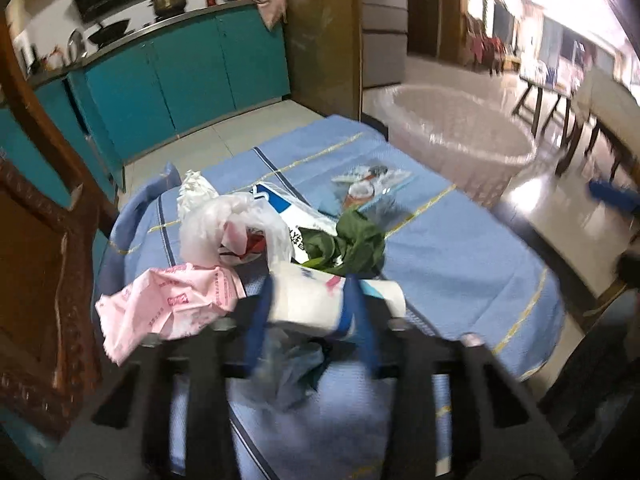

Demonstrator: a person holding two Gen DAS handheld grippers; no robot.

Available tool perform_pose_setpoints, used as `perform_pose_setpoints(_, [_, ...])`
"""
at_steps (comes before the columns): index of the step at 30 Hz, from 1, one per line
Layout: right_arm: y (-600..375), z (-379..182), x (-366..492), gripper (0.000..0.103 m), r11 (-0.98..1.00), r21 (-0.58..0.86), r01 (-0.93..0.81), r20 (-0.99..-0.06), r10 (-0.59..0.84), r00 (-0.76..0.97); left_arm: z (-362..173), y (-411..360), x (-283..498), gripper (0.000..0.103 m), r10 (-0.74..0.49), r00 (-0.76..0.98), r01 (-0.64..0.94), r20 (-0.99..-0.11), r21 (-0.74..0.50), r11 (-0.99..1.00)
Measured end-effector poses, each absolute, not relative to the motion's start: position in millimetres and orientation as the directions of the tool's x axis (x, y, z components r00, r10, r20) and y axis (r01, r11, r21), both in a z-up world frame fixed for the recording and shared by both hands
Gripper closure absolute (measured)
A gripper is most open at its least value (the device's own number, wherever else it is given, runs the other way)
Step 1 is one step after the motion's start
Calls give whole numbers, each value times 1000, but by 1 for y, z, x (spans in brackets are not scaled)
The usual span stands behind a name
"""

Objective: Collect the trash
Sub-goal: 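Lower the left tool onto the blue-white cup and grasp it, then lift the blue-white striped cup off the pile with the left tool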

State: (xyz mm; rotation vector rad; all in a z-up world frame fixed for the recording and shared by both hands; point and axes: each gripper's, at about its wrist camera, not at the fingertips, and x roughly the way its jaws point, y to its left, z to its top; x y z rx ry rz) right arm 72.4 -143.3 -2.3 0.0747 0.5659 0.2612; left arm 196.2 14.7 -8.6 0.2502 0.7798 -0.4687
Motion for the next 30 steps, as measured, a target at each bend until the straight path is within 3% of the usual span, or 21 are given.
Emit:
perform_pose_setpoints(1, [-139, -3, 78, 6, 960, 143, -242, -533, 280, 799, -7, 15, 193, 76, -326, 612, 495, -720, 27, 868])
perform_pose_setpoints(3, [-136, -6, 88, 6, 955, 163, -248, -552, 297, 779, -6, 11, 183, 55, -350, 598, 527, -721, 24, 850])
perform_pose_setpoints(4, [-135, -7, 90, 6, 954, 168, -246, -558, 298, 775, -10, 4, 177, 20, -324, 605, 542, -728, 78, 837])
perform_pose_setpoints(5, [-135, -8, 91, 6, 954, 176, -243, -563, 300, 770, -14, -4, 169, 7, -281, 640, 545, -715, 165, 822])
perform_pose_setpoints(8, [-136, -7, 87, 6, 953, 187, -240, -559, 304, 771, -25, -17, 163, 7, -246, 655, 573, -714, 258, 778])
perform_pose_setpoints(21, [-133, -10, 86, 6, 951, 183, -250, -562, 310, 767, -44, -17, 195, 7, -190, 639, 513, -745, 229, 827])
perform_pose_setpoints(22, [-134, -10, 86, 6, 951, 182, -250, -563, 310, 766, -47, -18, 197, 12, -189, 628, 518, -755, 224, 826])
perform_pose_setpoints(25, [-134, -10, 87, 6, 951, 182, -248, -566, 308, 765, -51, -15, 202, 38, -191, 602, 514, -776, 194, 835])
perform_pose_setpoints(26, [-134, -10, 88, 6, 951, 183, -247, -566, 308, 765, -52, -13, 204, 41, -197, 590, 512, -783, 174, 841])
perform_pose_setpoints(28, [-135, -10, 88, 6, 951, 184, -248, -566, 309, 765, -52, -9, 205, 40, -211, 582, 510, -785, 150, 847])
perform_pose_setpoints(30, [-135, -11, 88, 6, 950, 185, -250, -566, 311, 763, -50, -6, 203, 28, -212, 598, 509, -773, 162, 845])
